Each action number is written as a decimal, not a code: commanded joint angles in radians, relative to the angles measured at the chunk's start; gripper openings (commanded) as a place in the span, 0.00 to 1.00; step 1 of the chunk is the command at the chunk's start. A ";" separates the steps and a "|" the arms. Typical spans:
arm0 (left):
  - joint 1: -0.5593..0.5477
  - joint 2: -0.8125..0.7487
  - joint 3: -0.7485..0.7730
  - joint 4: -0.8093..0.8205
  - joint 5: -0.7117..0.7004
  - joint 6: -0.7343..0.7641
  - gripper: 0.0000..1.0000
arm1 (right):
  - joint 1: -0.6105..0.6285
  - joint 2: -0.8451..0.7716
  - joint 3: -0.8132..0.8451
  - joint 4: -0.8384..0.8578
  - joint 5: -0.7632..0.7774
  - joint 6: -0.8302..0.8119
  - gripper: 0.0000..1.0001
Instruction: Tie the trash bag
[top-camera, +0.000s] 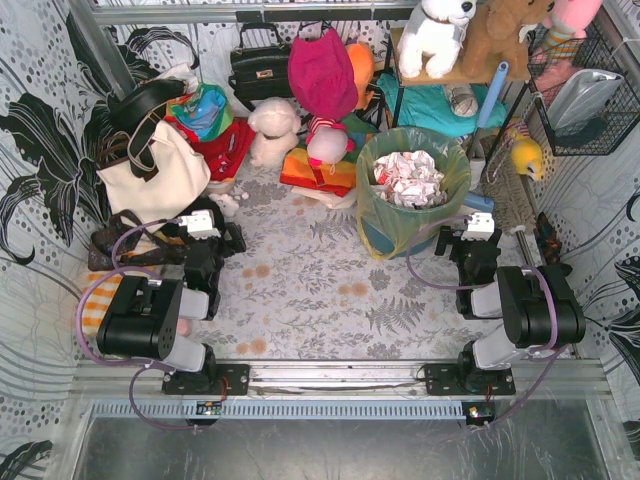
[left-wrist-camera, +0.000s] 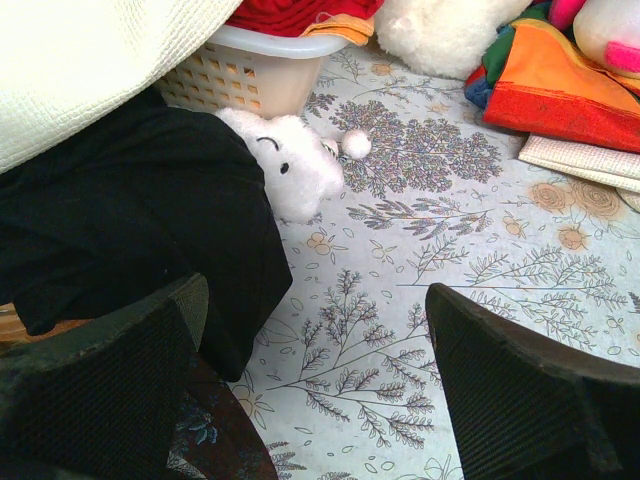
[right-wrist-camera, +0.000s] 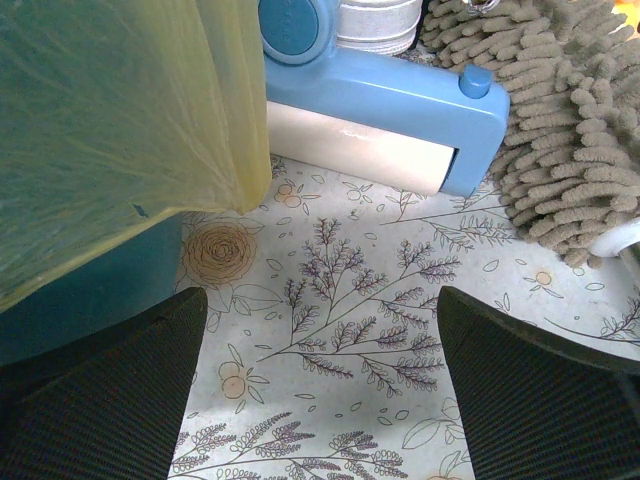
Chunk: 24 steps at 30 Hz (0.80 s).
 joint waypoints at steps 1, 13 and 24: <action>0.005 0.002 0.016 0.044 0.006 0.001 0.98 | -0.006 0.003 0.005 0.039 0.002 0.013 0.97; 0.005 0.001 0.015 0.042 0.007 -0.004 0.98 | -0.006 0.003 0.006 0.036 0.001 0.014 0.97; 0.005 -0.001 0.013 0.045 0.004 0.002 0.98 | -0.006 0.003 0.001 0.046 -0.016 0.001 0.97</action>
